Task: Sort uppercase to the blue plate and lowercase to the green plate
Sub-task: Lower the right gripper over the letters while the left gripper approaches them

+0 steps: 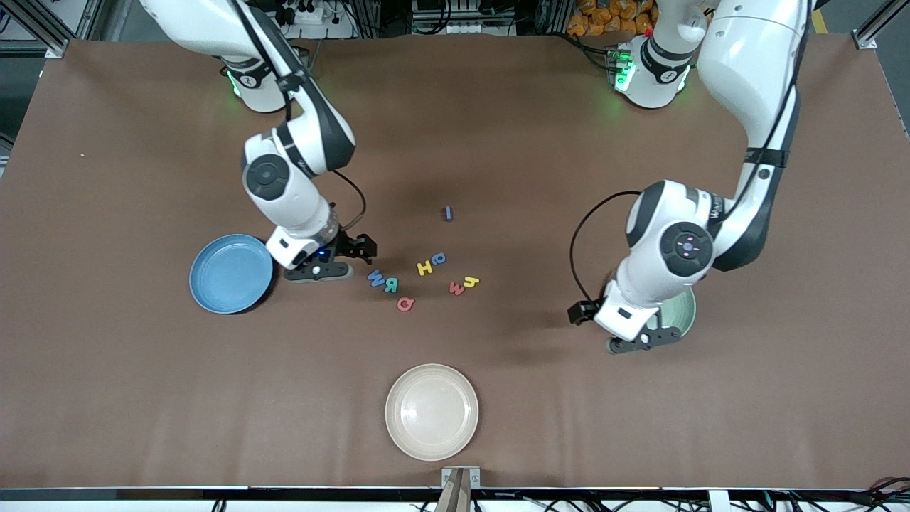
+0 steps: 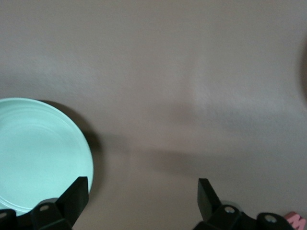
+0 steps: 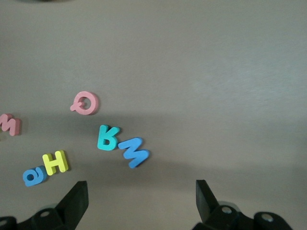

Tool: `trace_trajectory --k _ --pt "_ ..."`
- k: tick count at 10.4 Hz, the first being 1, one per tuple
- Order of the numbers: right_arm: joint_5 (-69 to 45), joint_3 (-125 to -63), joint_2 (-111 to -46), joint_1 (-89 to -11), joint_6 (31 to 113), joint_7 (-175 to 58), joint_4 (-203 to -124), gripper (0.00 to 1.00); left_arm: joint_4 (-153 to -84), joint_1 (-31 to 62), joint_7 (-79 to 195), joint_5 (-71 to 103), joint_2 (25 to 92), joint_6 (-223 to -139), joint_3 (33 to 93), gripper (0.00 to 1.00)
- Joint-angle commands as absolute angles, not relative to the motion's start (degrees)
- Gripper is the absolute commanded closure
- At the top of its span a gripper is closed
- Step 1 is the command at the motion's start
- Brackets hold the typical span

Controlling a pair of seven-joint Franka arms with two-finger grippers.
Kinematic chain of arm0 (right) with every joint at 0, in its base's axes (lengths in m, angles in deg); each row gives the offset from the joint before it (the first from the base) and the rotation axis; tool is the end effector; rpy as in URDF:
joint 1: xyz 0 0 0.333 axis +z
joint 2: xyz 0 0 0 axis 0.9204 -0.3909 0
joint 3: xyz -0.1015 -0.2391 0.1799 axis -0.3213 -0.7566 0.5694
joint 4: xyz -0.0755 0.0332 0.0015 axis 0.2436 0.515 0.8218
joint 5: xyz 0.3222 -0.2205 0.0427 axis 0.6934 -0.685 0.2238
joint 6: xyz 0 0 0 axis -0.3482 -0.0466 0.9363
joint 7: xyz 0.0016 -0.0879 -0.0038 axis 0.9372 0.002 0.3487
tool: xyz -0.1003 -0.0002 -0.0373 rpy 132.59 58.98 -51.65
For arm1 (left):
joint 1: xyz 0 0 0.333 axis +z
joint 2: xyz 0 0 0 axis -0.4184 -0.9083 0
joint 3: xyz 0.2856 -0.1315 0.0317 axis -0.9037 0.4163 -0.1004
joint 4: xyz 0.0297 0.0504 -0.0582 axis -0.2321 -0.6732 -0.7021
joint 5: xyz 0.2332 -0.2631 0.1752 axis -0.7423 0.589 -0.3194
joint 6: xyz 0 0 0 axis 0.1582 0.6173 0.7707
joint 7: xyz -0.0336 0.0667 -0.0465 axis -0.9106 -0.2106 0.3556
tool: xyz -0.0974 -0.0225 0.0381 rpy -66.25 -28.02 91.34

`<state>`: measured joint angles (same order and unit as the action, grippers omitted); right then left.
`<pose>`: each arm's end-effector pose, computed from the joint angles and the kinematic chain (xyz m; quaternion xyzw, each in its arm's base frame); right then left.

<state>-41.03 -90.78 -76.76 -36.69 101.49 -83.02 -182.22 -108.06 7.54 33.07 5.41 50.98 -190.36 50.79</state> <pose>0.5350 0.2861 0.2660 -0.9976 -0.0249 -0.0357 0.0536 0.6525 -0.2657 0.3139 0.9963 0.0771 0.0203 0.0323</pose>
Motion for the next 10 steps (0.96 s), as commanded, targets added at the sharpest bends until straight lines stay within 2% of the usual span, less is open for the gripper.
trace_trajectory --k 1,6,10 --pt "-40.48 -91.15 -78.57 -35.26 105.99 -83.80 -183.54 0.05 -111.08 4.97 31.15 5.38 52.69 -190.65 50.33 0.00" --pt "-40.83 -91.24 -82.27 -33.77 111.80 -83.80 -183.90 0.16 -111.89 3.81 27.97 3.19 52.07 -190.74 50.42 0.00" --pt "-41.18 -91.41 -84.64 -32.72 114.79 -83.71 -184.16 0.20 -111.89 3.90 27.97 3.19 51.11 -191.88 50.33 0.00"
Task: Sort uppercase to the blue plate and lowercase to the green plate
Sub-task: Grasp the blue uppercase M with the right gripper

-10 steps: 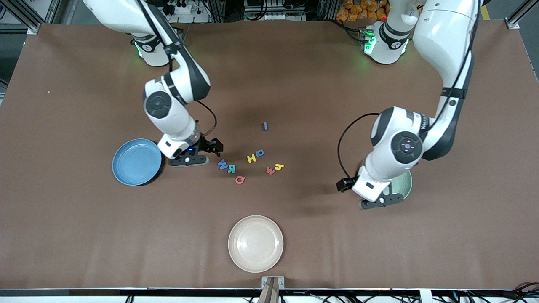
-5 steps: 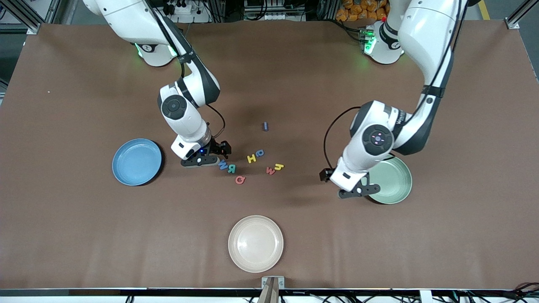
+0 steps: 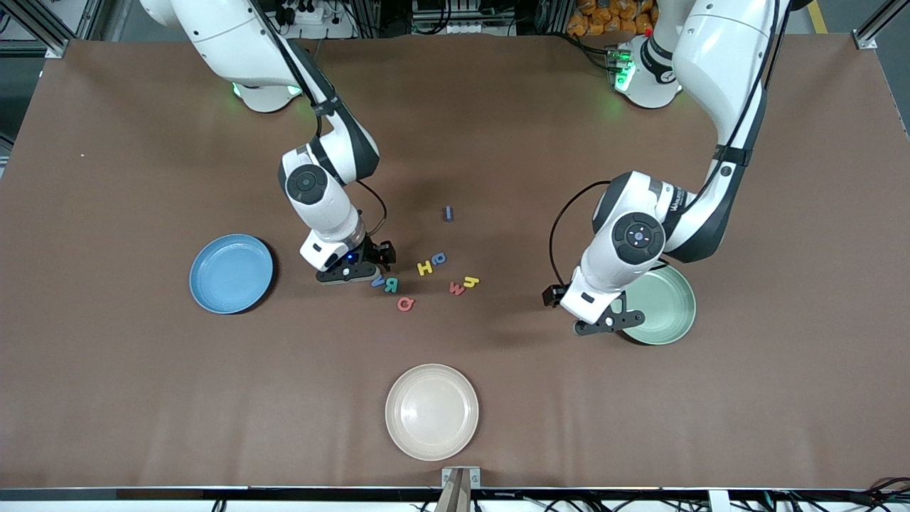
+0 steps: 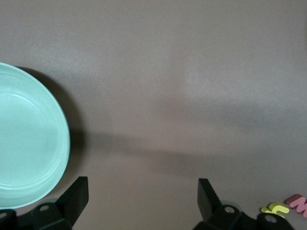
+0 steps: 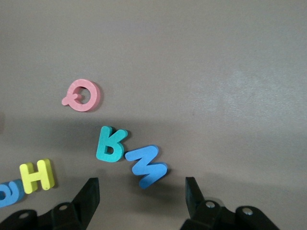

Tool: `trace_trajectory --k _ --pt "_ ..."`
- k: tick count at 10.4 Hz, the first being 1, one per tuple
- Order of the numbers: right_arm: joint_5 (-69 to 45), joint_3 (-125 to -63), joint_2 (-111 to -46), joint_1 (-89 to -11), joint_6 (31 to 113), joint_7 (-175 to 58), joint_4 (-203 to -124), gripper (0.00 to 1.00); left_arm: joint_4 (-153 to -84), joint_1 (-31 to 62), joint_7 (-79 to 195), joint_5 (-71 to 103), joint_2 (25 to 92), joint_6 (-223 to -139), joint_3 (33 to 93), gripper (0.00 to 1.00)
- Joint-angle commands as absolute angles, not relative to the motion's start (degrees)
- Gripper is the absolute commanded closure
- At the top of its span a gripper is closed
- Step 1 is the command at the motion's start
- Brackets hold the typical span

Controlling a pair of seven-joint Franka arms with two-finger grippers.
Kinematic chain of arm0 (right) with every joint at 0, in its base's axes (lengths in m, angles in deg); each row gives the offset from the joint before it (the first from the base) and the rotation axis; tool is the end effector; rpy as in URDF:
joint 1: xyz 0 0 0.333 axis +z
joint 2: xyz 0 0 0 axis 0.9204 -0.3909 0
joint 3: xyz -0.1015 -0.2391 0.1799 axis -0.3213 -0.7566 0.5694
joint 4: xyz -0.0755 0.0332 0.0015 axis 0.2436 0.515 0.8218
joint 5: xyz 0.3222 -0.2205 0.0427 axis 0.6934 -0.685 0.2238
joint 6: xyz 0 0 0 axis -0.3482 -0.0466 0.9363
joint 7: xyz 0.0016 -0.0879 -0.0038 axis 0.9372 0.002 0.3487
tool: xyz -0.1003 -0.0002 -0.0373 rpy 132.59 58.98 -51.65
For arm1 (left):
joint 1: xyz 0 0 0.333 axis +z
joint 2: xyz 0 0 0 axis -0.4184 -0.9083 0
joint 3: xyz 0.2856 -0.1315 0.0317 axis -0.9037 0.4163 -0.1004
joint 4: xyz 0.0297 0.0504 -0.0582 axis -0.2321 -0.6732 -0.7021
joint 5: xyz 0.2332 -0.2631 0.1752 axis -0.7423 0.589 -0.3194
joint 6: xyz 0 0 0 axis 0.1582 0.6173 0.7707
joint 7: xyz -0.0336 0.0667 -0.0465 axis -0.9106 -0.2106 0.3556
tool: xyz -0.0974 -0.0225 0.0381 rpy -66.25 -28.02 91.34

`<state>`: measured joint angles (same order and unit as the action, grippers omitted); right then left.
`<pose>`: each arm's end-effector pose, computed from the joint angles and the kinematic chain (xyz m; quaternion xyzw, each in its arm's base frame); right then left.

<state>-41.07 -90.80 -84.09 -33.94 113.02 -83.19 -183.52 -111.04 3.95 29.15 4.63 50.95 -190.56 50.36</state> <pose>0.5211 0.3070 0.1997 -0.9957 -0.0423 -0.0624 0.0545 0.6247 -0.2972 0.2899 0.9968 0.0782 0.0008 0.0147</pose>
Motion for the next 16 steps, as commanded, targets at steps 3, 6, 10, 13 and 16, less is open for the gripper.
trace_trajectory --k 3,6,10,13,16 --pt "-41.79 -91.50 -85.96 -31.93 116.73 -83.62 -184.25 0.24 -111.89 3.90 27.97 3.19 50.75 -192.58 50.33 0.00" --pt "-44.60 -91.59 -86.31 -31.92 116.73 -83.62 -184.34 0.28 -111.89 3.90 27.97 3.19 50.75 -192.67 50.33 0.00" --pt "-46.72 -91.76 -86.75 -32.10 116.91 -83.62 -184.25 0.34 -111.89 3.90 27.97 3.19 50.75 -192.67 50.33 0.00" --pt "-47.16 -92.38 -87.37 -32.01 117.70 -83.62 -184.25 0.38 -111.89 3.90 27.97 3.19 50.75 -192.67 50.33 0.00" --pt "-47.25 -92.47 -87.37 -31.92 117.70 -83.62 -184.25 0.42 -111.89 3.81 27.97 3.19 50.75 -192.67 50.33 0.00"
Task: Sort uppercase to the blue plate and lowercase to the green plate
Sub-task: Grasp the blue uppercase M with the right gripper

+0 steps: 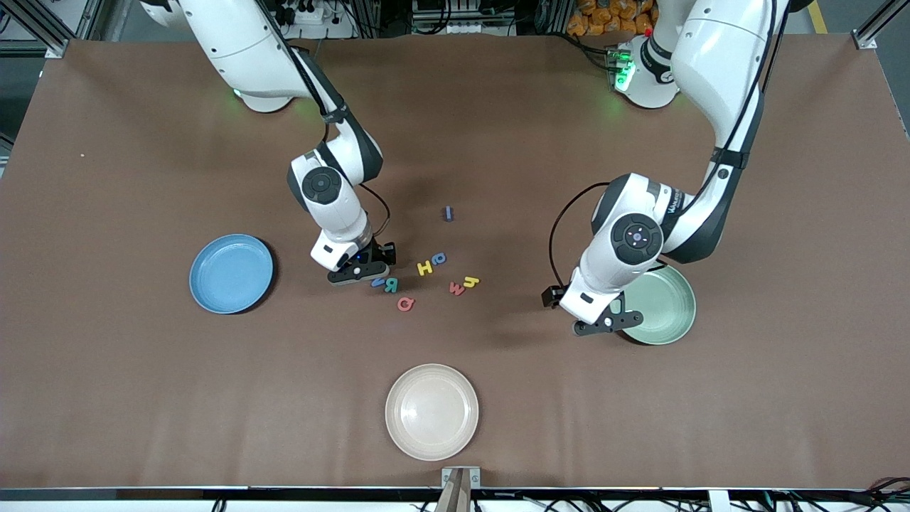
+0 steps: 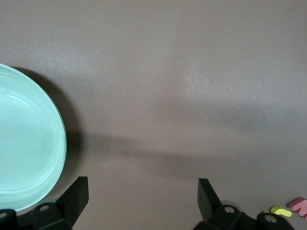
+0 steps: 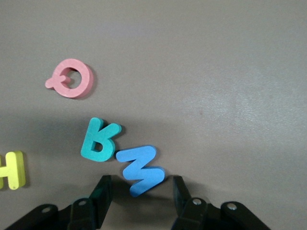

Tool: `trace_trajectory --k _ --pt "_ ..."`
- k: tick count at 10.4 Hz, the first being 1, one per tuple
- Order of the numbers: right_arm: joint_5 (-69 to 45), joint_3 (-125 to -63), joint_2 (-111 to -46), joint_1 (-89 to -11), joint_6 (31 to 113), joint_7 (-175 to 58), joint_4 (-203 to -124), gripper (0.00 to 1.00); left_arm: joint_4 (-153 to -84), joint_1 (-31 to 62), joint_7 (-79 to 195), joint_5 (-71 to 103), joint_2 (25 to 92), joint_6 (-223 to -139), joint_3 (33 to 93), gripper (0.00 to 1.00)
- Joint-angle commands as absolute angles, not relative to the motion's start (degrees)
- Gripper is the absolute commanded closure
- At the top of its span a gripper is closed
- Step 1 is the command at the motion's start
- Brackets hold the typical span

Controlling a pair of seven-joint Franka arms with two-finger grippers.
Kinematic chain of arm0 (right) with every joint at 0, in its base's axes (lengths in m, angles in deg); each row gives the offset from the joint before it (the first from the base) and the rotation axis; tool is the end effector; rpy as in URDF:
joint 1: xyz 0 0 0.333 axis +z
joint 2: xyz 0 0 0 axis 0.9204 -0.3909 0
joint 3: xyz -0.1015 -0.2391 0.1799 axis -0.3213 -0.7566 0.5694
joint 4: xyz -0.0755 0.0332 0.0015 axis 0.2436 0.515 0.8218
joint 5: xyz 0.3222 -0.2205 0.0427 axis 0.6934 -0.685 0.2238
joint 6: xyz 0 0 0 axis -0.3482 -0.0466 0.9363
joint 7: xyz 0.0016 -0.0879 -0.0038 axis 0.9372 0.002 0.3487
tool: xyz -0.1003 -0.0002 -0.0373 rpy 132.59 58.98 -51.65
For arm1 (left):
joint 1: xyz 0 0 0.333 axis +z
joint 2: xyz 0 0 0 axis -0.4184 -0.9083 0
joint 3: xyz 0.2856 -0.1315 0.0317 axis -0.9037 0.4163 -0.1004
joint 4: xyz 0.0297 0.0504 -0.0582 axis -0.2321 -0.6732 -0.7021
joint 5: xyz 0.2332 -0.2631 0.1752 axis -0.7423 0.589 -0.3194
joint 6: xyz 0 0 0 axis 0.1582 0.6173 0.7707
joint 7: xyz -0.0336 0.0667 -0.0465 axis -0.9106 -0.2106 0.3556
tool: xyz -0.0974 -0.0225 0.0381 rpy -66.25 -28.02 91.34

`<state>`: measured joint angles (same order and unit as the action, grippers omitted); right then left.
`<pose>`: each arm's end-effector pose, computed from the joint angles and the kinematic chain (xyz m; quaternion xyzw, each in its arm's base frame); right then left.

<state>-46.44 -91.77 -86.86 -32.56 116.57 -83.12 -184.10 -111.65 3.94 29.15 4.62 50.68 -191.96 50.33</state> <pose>0.5130 0.3108 0.1737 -0.9926 -0.0894 -0.0760 0.0300 0.6242 -0.2971 0.2841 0.9968 0.0783 0.0046 0.0171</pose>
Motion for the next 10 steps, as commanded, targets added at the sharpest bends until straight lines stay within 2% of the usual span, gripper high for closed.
trace_trajectory --k 1,3,10 --pt "-47.25 -92.56 -87.37 -31.92 117.70 -83.53 -184.25 0.43 -111.89 3.90 27.97 3.19 50.75 -192.67 50.33 0.00" --pt "-47.25 -92.56 -87.46 -31.92 117.70 -83.53 -184.16 0.48 -111.89 3.81 27.97 3.19 50.75 -192.67 50.33 0.00" --pt "-47.16 -92.47 -87.54 -31.75 117.26 -85.63 -182.32 0.44 -111.97 3.81 27.97 3.19 50.75 -192.67 50.33 0.00"
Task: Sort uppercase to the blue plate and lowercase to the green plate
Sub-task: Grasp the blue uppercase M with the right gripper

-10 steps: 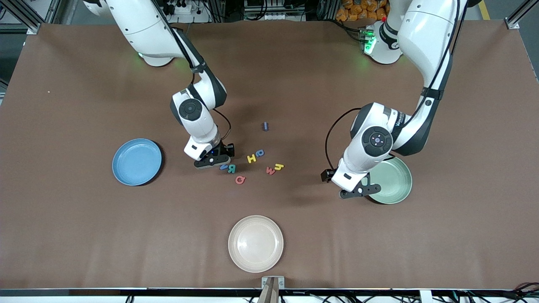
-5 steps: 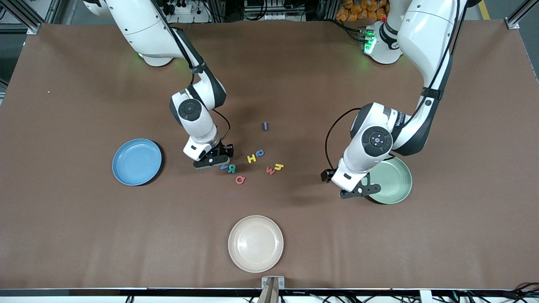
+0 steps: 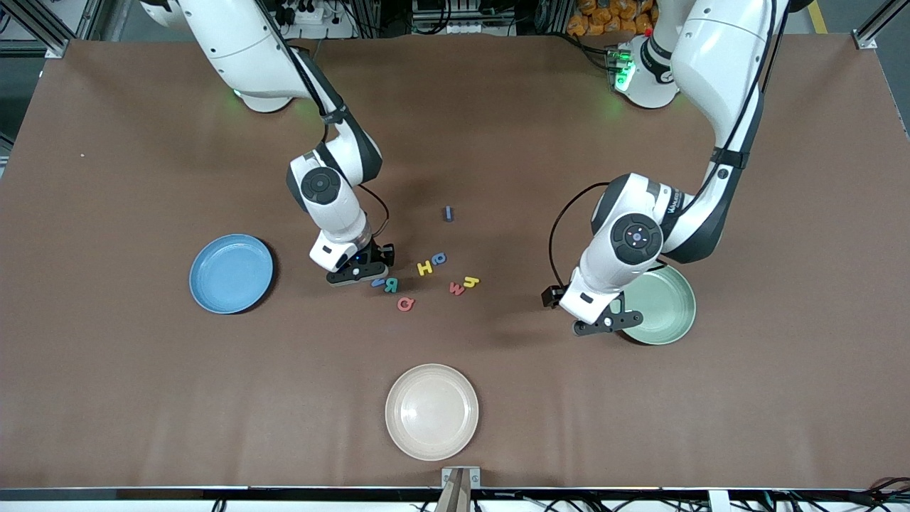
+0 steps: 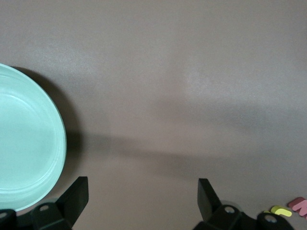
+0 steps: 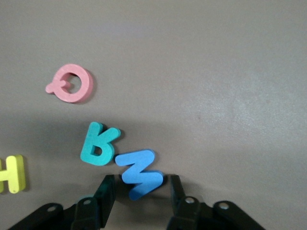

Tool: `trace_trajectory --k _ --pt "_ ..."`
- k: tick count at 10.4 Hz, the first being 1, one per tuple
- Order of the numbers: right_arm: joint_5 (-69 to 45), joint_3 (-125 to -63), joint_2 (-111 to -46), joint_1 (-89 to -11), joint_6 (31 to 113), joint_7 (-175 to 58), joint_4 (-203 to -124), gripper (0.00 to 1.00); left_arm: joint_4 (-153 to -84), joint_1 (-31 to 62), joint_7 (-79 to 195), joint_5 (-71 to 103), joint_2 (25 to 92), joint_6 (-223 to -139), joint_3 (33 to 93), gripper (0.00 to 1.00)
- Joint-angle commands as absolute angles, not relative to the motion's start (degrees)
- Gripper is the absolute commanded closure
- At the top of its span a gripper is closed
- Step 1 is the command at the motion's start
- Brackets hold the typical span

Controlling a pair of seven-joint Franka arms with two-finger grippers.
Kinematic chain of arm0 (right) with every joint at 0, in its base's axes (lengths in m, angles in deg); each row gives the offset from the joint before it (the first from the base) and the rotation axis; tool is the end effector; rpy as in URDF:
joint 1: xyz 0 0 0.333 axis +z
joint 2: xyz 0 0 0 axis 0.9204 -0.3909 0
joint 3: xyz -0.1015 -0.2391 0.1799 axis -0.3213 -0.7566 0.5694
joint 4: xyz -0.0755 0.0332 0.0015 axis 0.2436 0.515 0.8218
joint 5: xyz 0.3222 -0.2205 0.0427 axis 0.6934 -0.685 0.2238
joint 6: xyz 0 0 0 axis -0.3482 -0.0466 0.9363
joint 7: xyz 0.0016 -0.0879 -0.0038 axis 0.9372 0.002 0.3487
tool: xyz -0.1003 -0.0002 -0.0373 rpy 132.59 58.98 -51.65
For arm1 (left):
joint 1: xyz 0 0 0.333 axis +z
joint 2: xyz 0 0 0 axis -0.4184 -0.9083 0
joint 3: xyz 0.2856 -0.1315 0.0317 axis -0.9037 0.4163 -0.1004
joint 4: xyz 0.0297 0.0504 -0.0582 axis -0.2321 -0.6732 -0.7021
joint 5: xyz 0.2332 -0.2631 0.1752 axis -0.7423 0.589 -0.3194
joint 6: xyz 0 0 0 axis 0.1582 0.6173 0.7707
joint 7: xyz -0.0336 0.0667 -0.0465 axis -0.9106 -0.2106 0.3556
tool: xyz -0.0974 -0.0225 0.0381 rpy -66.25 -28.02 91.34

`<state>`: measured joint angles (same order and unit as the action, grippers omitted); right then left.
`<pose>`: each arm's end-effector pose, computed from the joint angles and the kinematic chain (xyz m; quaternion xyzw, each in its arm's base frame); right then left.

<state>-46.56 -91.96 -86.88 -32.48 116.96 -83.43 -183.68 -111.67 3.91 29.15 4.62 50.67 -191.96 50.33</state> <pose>0.5164 0.3117 0.1769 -0.9922 -0.0870 -0.0827 0.0320 0.6240 -0.2974 0.2838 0.9968 0.0780 0.0043 0.0170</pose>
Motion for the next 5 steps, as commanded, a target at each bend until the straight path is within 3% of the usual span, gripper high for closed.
trace_trajectory --k 1,5 --pt "-47.16 -92.47 -87.72 -31.48 117.08 -85.90 -182.05 0.44 -112.06 3.81 27.97 3.19 50.75 -192.67 50.33 0.00" --pt "-48.29 -92.91 -88.51 -30.52 117.34 -85.90 -182.05 0.46 -112.24 3.81 27.97 3.19 50.75 -192.67 50.33 0.00"
